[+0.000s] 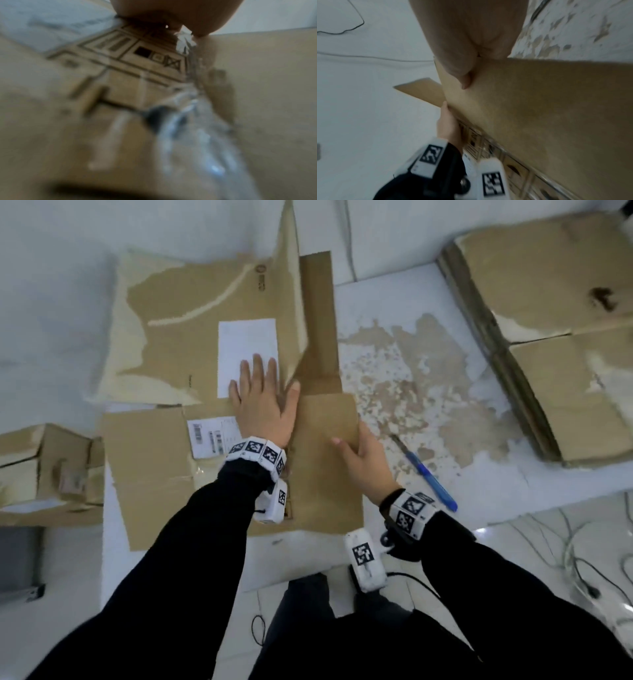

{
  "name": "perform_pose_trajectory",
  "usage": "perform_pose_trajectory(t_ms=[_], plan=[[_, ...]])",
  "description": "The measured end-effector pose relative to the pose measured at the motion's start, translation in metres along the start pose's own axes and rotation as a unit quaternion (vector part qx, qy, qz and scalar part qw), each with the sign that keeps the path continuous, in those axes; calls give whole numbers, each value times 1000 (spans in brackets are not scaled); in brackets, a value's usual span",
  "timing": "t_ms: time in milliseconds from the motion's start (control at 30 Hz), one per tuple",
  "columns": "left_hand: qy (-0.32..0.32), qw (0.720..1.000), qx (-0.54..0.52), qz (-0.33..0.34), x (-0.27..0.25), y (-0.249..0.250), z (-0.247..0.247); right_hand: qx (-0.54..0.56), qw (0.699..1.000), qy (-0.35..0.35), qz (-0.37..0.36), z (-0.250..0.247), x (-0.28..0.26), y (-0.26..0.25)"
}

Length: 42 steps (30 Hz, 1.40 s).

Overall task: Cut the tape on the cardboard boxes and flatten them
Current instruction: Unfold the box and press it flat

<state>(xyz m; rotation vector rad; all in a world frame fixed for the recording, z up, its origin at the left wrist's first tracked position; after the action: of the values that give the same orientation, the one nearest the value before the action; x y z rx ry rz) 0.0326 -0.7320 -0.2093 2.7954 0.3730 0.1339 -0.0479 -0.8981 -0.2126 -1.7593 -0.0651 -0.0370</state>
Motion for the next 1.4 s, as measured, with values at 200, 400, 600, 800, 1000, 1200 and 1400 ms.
perform_pose_trajectory(t_ms=[200, 400, 600, 800, 1000, 1200, 1400], plan=[[-203, 978, 39, 8, 8, -23, 67, -178, 980, -42, 81, -6, 35, 36], [-331, 943, 22, 41, 25, -40, 59, -326, 937, 16, 122, 8, 34, 57], [-323, 943, 75, 38, -5, -90, 36, -441, 869, -225, -7, 113, 19, 50], [-313, 946, 84, -1, -49, -186, 11, -468, 855, -222, 31, 83, 1, 67], [-343, 935, 84, -43, -33, -161, -20, -466, 876, -109, 68, 64, 24, 39], [-229, 972, 44, 4, 93, -100, -4, -434, 888, -151, -6, 122, 154, 19], [-311, 944, 110, 11, 126, -118, 48, -543, 806, -235, -24, 160, 176, 72]])
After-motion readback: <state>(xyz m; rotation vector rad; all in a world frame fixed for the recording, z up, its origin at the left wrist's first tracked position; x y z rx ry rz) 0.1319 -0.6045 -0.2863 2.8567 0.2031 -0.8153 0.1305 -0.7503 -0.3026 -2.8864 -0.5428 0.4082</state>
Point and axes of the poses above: each hand's wrist, its own x-axis towards the middle knuckle, its own z-axis out of the palm, y = z × x, the point moved 1 cm from there along x, towards the middle knuckle, and after that the axes turned 13 degrees about -z, right-handed, at the moved point
